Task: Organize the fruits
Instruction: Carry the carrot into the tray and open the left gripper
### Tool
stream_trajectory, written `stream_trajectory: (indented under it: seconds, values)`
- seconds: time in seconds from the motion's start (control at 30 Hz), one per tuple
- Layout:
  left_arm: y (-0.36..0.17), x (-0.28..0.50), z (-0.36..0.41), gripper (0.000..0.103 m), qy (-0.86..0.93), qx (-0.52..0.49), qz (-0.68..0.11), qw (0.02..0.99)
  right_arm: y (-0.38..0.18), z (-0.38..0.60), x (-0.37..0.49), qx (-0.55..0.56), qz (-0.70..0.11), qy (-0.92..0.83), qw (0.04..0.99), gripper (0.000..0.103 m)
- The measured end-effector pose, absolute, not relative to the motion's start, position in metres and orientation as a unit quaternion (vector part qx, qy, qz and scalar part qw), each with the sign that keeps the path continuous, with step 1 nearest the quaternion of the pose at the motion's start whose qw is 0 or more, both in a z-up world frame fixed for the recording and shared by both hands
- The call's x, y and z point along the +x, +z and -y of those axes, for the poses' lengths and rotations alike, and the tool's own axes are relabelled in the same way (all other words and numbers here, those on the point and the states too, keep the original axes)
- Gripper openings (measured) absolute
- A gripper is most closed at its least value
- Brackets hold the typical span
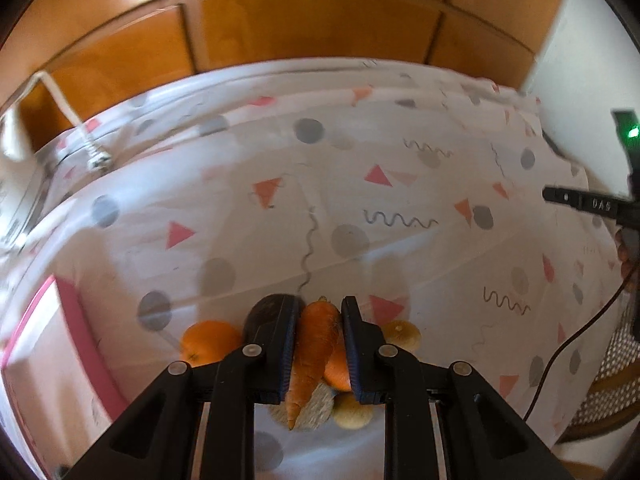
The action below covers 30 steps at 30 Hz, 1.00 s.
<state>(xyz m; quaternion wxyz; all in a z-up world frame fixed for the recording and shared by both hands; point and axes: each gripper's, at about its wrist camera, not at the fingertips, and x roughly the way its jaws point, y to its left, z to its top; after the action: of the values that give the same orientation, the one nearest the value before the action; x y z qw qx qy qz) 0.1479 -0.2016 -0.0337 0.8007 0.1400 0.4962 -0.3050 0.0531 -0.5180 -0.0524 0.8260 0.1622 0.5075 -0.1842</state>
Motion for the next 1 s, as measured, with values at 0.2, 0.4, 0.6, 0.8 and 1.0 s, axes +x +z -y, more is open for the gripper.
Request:
stream_trajectory:
  seconds: [0.2,0.4,0.6,0.8,1.0]
  values:
    - [-0.018,0.149,0.179,0.022,-0.270,0.087,-0.478,0.831,-0.054,0.524,0.051,0.166,-0.506,-0.197,0.823,0.038]
    - [-0.002,0.141,0.131,0.022,-0.232,0.020,-0.463,0.855,-0.055,0.524,0.050,0.164,-0.506,-0.197,0.823,0.038]
    - [-0.003,0.133,0.067,0.022,-0.164,-0.052,-0.463,0.869,-0.057,0.513,0.052,0.154,-0.510,-0.169,0.829,0.038]
    - [-0.008,0.120,0.001,0.022,-0.094,-0.101,-0.456,0.879,-0.045,0.460,0.060,0.099,-0.484,-0.044,0.869,0.038]
    - [-0.020,0.104,-0.040,0.022,-0.055,-0.128,-0.458,0.878,-0.049,0.406,0.062,0.010,-0.485,0.032,0.874,0.038]
